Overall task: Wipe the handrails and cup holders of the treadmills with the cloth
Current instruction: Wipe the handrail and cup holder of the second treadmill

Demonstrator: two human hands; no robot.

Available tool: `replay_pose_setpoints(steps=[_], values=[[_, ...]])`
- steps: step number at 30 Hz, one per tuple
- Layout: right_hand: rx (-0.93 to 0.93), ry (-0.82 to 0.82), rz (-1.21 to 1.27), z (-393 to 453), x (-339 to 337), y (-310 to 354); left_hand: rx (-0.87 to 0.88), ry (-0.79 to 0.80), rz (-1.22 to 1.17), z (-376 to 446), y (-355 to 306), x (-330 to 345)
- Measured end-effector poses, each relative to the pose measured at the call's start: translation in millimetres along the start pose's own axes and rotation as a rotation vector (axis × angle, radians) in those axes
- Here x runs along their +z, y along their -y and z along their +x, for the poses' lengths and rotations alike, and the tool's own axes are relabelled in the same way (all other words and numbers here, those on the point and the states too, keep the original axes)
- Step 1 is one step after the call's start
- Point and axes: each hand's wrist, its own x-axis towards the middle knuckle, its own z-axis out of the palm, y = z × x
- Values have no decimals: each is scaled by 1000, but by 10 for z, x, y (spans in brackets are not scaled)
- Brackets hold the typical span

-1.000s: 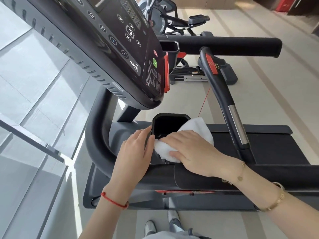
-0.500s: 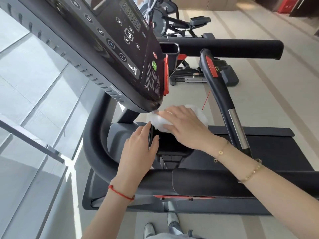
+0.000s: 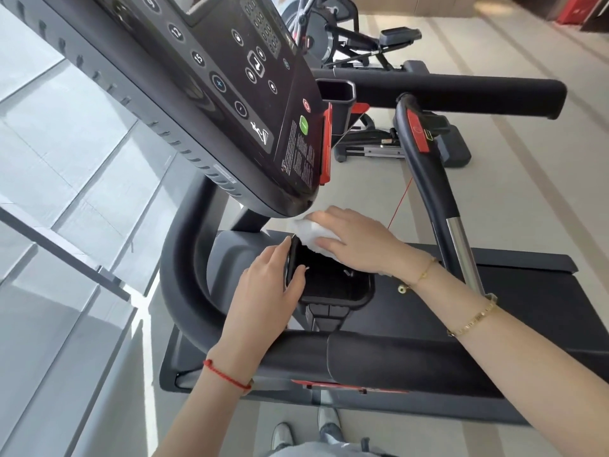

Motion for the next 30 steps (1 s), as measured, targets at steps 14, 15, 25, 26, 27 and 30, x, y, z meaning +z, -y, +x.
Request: replay_pose_setpoints(steps=[14,15,25,26,27,30], values=[[425,-198,308,-690,218,241,75,11,31,-55,-40,-62],[452,-205,331,-754,224,277,92,17,32,-70,-38,-74],[389,-265,237,-1434,70,706,292,104,36,-282,-67,-216],[370,-267,175,-1477,92,787,303,103,23,-308,-61,-234],[367,-276,104,-1516,125,868,314,105,9,-342,-55,-255],[410,-331,-64,-1556,193,1038,342,120,-16,-420,-36,-316]])
